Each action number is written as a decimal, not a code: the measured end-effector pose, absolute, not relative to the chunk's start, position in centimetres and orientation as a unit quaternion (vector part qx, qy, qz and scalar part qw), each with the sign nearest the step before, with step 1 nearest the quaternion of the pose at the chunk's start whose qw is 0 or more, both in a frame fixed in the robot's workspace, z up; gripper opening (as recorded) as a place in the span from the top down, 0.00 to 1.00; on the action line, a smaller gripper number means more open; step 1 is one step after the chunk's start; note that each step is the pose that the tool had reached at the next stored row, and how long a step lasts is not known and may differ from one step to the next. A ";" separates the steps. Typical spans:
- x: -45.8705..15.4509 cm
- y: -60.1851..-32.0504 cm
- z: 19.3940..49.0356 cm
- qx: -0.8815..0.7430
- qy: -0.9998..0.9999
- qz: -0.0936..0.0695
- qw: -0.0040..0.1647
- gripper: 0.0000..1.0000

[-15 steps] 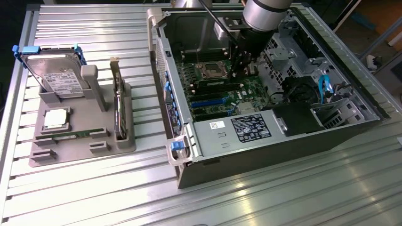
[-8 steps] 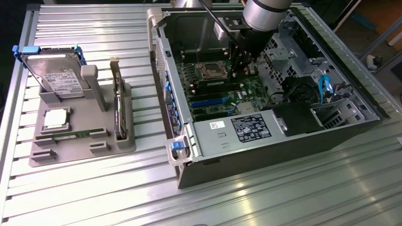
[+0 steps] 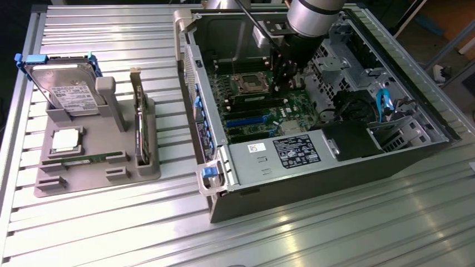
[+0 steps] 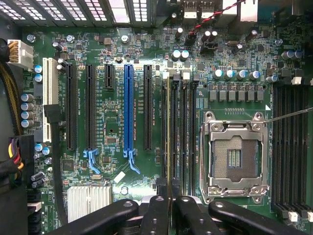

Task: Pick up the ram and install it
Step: 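Insert the ram into the slot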

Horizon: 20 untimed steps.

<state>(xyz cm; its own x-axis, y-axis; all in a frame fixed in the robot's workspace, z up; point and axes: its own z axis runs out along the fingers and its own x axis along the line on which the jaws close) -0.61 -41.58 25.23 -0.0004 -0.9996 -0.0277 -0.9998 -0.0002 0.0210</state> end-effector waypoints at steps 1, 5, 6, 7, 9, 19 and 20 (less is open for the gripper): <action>-0.6 -41.6 25.2 -0.707 0.707 0.017 0.002 0.88; -0.6 -41.6 25.2 -0.707 0.707 0.017 0.002 0.88; -0.6 -41.6 25.2 -0.707 0.707 0.017 0.002 0.88; -0.7 -41.6 25.2 -0.707 0.707 0.017 0.002 0.88; -0.7 -41.6 25.2 -0.707 0.707 0.017 0.002 0.88; -0.7 -41.6 24.2 -0.707 0.707 0.017 0.002 0.88; -0.7 -41.6 24.2 -0.707 0.707 0.017 0.002 0.88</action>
